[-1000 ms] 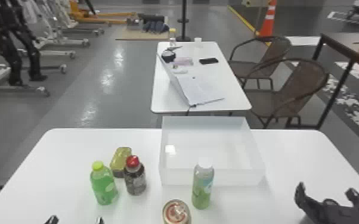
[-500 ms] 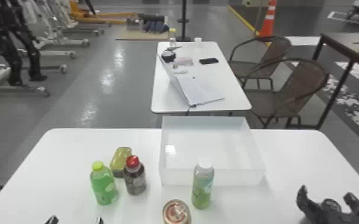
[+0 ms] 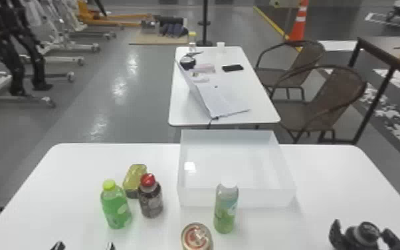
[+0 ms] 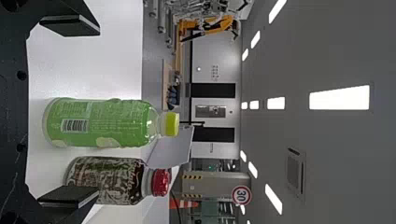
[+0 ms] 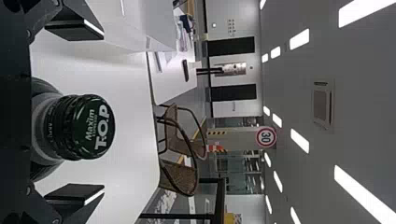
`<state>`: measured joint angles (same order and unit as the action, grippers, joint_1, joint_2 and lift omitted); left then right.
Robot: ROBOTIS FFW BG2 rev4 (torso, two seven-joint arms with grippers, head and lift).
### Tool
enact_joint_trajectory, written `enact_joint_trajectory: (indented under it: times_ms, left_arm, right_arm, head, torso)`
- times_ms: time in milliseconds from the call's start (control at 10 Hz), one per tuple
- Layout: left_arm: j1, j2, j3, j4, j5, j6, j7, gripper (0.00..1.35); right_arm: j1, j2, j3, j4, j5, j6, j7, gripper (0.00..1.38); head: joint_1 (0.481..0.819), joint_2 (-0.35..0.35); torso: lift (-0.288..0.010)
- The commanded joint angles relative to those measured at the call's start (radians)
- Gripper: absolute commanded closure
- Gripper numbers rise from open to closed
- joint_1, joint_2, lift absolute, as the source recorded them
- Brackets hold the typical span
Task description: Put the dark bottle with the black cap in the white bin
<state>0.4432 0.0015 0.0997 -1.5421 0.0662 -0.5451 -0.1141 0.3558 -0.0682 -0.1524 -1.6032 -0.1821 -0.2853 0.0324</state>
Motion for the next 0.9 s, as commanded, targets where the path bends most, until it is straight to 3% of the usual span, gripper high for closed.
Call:
enact_joint_trajectory:
  times_ms: [0, 300, 600, 700, 800]
  left_arm:
    - [-0.003, -0.004, 0.000, 0.004, 0.001, -0.001, -0.001, 0.10]
    - [-0.003, -0.004, 0.000, 0.005, 0.003, -0.002, 0.001, 0.10]
    - [-0.003, -0.004, 0.001, 0.007, 0.006, -0.006, -0.001, 0.10]
    - [-0.003, -0.004, 0.001, 0.008, 0.007, -0.006, -0.001, 0.10]
    - [-0.003, -0.004, 0.003, 0.010, 0.009, -0.007, 0.001, 0.10]
  right_arm:
    - [0.009, 0.001, 0.001, 0.009, -0.004, 0.002, -0.008, 0.14]
    - [0.012, -0.012, 0.002, 0.043, 0.000, 0.002, -0.012, 0.15]
    - [0.012, -0.027, 0.002, 0.072, -0.025, 0.017, -0.006, 0.31]
    - [0.006, -0.033, 0.002, 0.080, -0.025, 0.040, 0.004, 0.42]
    - [0.000, -0.035, 0.001, 0.095, -0.039, 0.040, 0.020, 0.83]
  head:
    - [0.549, 0.000]
    - [0.549, 0.000]
    - [0.549, 0.000]
    - [0.549, 0.000]
    - [0.549, 0.000]
  torso:
    - [-0.100]
    - [-0.100]
    - [-0.100]
    - [-0.100]
    - [-0.100]
